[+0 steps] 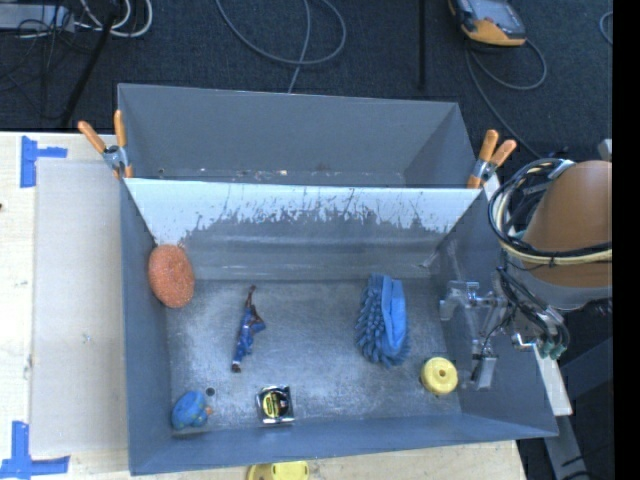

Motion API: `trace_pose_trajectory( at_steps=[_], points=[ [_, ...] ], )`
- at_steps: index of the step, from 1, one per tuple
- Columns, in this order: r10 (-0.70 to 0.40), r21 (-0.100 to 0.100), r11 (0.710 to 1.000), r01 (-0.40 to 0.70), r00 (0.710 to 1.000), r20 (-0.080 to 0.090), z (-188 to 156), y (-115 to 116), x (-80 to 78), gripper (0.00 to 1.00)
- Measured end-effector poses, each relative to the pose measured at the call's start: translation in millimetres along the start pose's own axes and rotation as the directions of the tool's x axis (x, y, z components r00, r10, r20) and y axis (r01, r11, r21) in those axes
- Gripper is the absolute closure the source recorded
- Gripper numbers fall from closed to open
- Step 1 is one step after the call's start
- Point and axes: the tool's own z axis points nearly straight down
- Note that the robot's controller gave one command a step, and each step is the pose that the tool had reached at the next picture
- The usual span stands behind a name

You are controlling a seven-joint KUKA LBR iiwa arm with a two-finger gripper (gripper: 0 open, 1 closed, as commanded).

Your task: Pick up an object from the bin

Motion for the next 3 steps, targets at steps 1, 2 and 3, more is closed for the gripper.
trace_pose_trajectory(
  at_steps=[1,2,3],
  points=[
    [-0.003,0.002,1.000,0.003,1.000,0.007,-4,0,-1.6,0.00],
    [-0.016,0.004,1.000,0.016,1.000,0.018,5,-1,-2.4,0.00],
    [-0.017,0.003,1.000,0.017,1.000,0.012,68,-8,2.8,0.00]
  ],
)
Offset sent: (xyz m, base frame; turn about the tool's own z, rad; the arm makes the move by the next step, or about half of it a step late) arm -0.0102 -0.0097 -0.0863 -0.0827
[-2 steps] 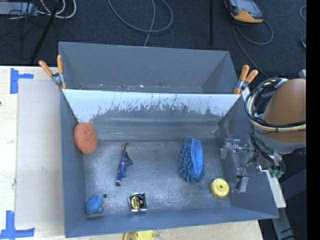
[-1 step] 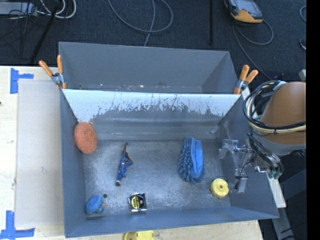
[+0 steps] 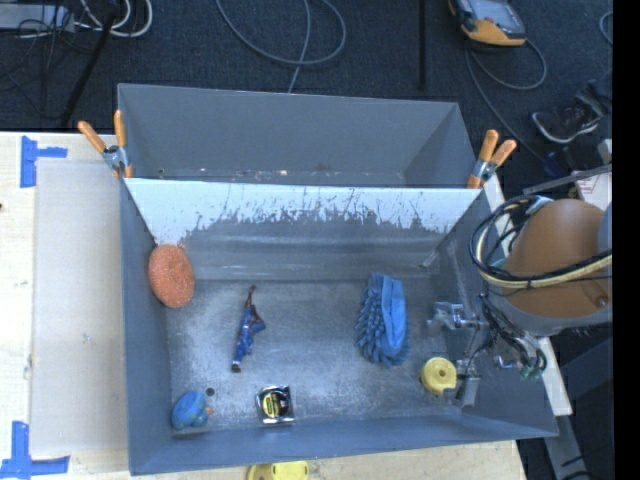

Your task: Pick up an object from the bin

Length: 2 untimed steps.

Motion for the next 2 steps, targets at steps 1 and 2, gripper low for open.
trace_pose_trajectory(
  at_steps=[1,2],
  points=[
    [0.084,-0.002,0.996,-0.084,0.996,-0.008,29.0,-0.4,-12.5,0.00],
    [0.022,-0.001,1.000,-0.022,1.000,-0.004,33.9,-2.5,-3.2,0.00]
  ],
)
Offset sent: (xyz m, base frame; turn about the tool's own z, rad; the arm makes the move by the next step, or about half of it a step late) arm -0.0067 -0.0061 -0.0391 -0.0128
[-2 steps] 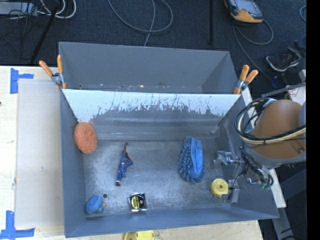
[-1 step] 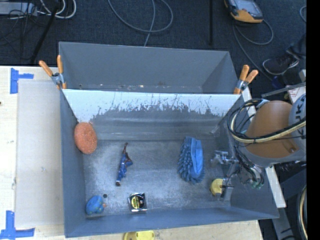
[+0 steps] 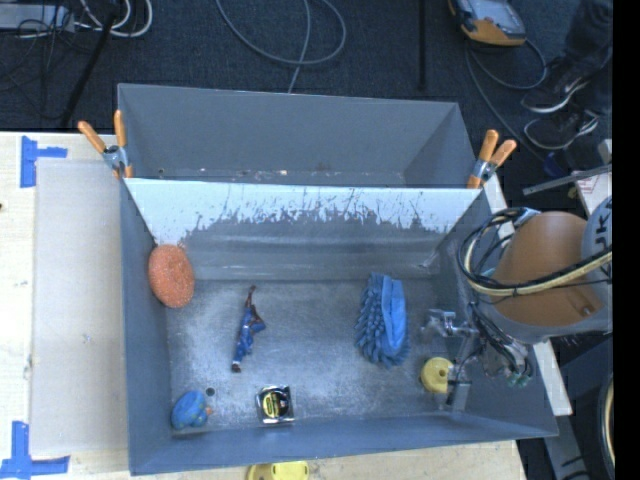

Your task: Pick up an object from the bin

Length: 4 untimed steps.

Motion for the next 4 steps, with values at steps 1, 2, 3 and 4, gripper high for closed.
trace_pose_trajectory(
  at_steps=[1,2,3,4],
  points=[
    [0.094,0.000,0.996,-0.094,0.996,0.000,3,-4,-4.0,0.00],
    [0.244,0.000,0.970,-0.244,0.970,-0.002,4,-6,3.5,0.00],
    [0.227,-0.003,0.974,-0.227,0.974,-0.002,5,-14,1.5,1.00],
    [0.225,-0.002,0.974,-0.225,0.974,-0.001,5,-14,1.5,1.00]
  ],
)
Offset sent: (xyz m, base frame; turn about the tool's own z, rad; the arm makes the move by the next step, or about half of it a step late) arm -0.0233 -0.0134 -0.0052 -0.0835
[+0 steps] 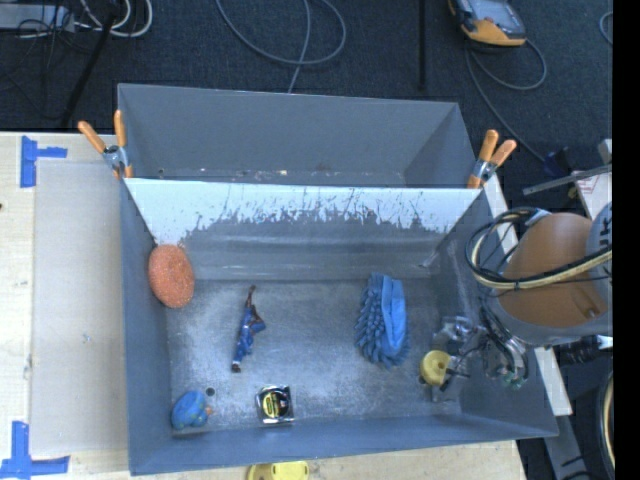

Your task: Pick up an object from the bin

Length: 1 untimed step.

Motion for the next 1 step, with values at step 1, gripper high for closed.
trace_pose_trajectory(
  at_steps=[1],
  points=[
    [0.006,0.001,1.000,-0.006,1.000,-0.007,-39.6,-0.8,9.5,1.00]
  ],
)
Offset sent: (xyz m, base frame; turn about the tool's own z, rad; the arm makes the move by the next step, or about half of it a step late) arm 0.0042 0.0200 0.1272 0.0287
